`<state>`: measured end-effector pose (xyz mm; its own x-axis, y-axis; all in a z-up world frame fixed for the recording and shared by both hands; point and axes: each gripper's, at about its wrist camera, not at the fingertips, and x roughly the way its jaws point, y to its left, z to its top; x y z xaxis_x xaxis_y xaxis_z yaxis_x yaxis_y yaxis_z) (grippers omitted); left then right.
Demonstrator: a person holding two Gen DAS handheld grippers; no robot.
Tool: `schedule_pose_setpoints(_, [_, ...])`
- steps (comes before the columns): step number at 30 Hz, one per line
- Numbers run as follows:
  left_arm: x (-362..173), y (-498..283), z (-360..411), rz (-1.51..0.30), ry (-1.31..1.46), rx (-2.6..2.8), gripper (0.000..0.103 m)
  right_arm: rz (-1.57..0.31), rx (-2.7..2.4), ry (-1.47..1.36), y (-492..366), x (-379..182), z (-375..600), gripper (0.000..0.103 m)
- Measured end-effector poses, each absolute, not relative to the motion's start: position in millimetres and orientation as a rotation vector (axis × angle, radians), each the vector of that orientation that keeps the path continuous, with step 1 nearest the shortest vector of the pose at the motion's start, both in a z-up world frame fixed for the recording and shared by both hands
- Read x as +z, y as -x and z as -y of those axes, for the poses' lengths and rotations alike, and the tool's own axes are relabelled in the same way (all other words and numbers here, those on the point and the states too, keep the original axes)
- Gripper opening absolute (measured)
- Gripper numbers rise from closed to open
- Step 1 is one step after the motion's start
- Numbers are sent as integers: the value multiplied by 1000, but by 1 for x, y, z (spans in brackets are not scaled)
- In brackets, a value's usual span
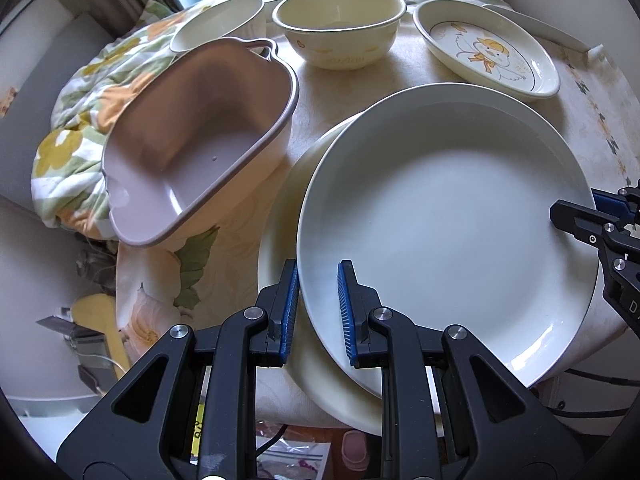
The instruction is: Organize plates and bowls
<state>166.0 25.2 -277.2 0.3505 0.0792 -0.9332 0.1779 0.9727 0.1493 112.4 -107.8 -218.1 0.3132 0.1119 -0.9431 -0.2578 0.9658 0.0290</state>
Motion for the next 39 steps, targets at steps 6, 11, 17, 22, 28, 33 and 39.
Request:
schedule_pose_setpoints(6, [-277,-164,-24,-1217,-255,-53,16,-1226,233,184,-111,-218,102,16])
schedule_pose_setpoints(11, [-277,-161,-18,-1206,-296,-31,16,-1230,223,194,-111,-217,100,16])
schedule_pose_setpoints(17, [-277,-158,-11,-1203,-333,-6,16,-1236,216,199,-112,-218,99,16])
schedule_pose_setpoints(22, [-277,-156,-7,-1195,-362,10,16,-1242,211,200,-113,-218,98,16])
schedule_pose_setpoints(28, [-277,-156,-5,-1195,-389,19,16,-1251,206,201,-115,-218,97,16])
schedule_pose_setpoints(33, [-277,-155,-1,-1193,-418,27,16,-1258,201,191,-116,-219,98,16])
schedule_pose_setpoints(39, [-278,-153,5,-1182,-468,38,16,-1264,194,184,-117,-218,98,16])
